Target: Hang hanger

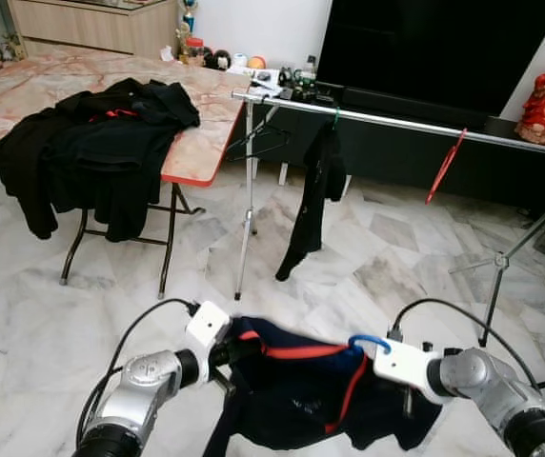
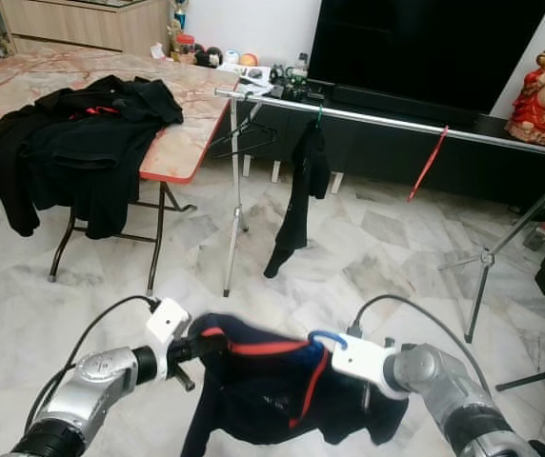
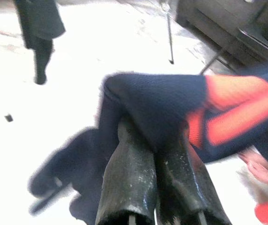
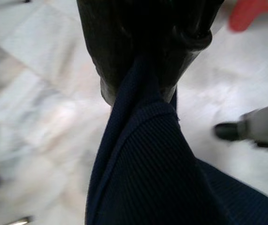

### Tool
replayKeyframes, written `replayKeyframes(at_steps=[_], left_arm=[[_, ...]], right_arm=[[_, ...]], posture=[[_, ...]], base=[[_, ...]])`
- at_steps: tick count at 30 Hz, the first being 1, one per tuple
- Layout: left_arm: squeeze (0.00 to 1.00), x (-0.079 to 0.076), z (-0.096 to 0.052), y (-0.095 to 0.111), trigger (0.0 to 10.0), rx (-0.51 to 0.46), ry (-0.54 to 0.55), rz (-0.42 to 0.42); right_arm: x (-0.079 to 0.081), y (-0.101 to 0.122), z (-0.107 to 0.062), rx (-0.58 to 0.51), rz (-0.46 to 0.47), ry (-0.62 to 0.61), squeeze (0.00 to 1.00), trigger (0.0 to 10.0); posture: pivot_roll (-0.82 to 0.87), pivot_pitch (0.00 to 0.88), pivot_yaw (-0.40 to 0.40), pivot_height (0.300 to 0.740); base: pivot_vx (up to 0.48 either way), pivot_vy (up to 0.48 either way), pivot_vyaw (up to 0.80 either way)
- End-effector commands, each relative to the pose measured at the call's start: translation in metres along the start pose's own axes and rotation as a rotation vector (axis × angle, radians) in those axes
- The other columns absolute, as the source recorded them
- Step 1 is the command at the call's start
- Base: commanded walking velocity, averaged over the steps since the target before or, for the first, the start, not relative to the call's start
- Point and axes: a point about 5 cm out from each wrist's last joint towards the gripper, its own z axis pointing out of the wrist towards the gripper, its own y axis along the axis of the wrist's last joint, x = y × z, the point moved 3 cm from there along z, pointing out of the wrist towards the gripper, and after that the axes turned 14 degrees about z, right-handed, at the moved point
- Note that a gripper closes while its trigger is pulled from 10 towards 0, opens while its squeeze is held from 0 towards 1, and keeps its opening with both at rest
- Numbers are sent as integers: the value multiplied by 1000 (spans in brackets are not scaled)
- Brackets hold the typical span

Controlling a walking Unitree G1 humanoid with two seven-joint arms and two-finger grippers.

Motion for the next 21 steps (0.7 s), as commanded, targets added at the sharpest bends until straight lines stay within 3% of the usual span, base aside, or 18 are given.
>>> replayKeyframes(at_steps=[1, 3, 5, 9, 11, 12, 14, 15, 16, 21], left_arm=[[0, 14, 1, 18, 10000, -52, 69, 8], [0, 20, 0, 19, 10000, -50, 105, 15], [0, 39, -5, 26, 10000, -60, 220, 1], [0, 36, -6, 30, 10000, -98, 185, -21], [0, 21, -6, 36, 10000, -136, 80, -20], [0, 21, -6, 36, 10000, -136, 80, -20], [0, -3, -8, 40, 10000, -158, -86, -23], [0, -3, -8, 40, 10000, -158, -86, -23], [0, -12, -10, 40, 10000, -159, -152, -21], [0, -32, -13, 28, 10000, -81, -281, 2]], right_arm=[[2, -9, -3, 42, -23, 26, 0, 0], [3, -13, -3, 69, -33, 28, 0, 0], [-2, -27, -3, 158, -57, -35, 0, 0], [-6, -28, -3, 168, -46, -73, 0, 0], [-7, -25, -1, 154, -31, -95, 0, 0], [-7, -25, -1, 154, -31, -95, 0, 0], [-7, -19, 3, 125, -10, -119, 0, 0], [-7, -19, 3, 125, -10, -119, 0, 0], [-7, -15, 5, 112, -8, -130, 0, 0], [-12, 12, 11, -17, 78, -195, 0, 0]], posture=[[-3, 5, -135, 740], [-3, 5, -135, 740], [0, 6, -134, 740], [0, 6, -134, 740], [4, 6, -135, 740], [4, 6, -135, 740], [8, 6, -134, 740], [8, 6, -134, 740], [10, 5, -133, 740], [18, 0, -132, 740]], base=[[0, 0, 0], [0, 0, 0], [0, 0, 0], [0, 0, 0], [0, 0, 0], [0, 0, 0], [0, 0, 0], [0, 0, 0], [0, 0, 0], [0, 0, 0]])
